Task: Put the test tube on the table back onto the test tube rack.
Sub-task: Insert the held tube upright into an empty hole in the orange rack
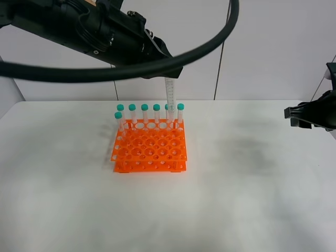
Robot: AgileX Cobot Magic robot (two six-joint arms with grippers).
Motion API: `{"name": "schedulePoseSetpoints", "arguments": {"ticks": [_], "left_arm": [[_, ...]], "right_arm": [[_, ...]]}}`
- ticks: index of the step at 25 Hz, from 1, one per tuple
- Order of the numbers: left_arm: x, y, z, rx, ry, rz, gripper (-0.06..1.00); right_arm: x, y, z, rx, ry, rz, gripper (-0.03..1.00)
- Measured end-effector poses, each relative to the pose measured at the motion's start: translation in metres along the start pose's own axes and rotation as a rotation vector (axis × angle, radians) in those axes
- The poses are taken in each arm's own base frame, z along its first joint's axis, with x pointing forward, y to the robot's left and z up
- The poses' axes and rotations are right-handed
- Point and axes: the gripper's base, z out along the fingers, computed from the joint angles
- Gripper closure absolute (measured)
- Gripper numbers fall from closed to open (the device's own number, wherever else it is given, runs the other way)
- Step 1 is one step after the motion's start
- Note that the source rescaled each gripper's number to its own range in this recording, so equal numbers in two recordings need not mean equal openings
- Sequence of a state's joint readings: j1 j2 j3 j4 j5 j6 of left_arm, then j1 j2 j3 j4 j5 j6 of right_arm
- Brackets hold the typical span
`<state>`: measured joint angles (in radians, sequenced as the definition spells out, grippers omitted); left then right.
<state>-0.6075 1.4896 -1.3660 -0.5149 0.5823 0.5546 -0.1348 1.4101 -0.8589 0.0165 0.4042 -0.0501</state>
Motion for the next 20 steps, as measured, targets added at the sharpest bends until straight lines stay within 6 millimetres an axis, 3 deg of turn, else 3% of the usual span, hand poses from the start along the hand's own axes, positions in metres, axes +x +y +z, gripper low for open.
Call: {"name": "schedulePoseSetpoints", "arguments": {"ticks": [5, 11, 20], "left_arm": [[0.000, 0.000, 0.000, 0.000, 0.000, 0.003, 0.94], [0.000, 0.000, 0.000, 0.000, 0.001, 0.009, 0.94], [0.000, 0.000, 0.000, 0.000, 0.001, 0.032, 0.94]], "right_arm": [[-0.002, 0.004, -0.034, -0.039, -0.046, 0.001, 0.21], [-0.002, 0.005, -0.099, -0.041, -0.199, -0.007, 0.21], [0.035, 0.008, -0.183, -0.044, -0.280, -0.035, 0.21]]}}
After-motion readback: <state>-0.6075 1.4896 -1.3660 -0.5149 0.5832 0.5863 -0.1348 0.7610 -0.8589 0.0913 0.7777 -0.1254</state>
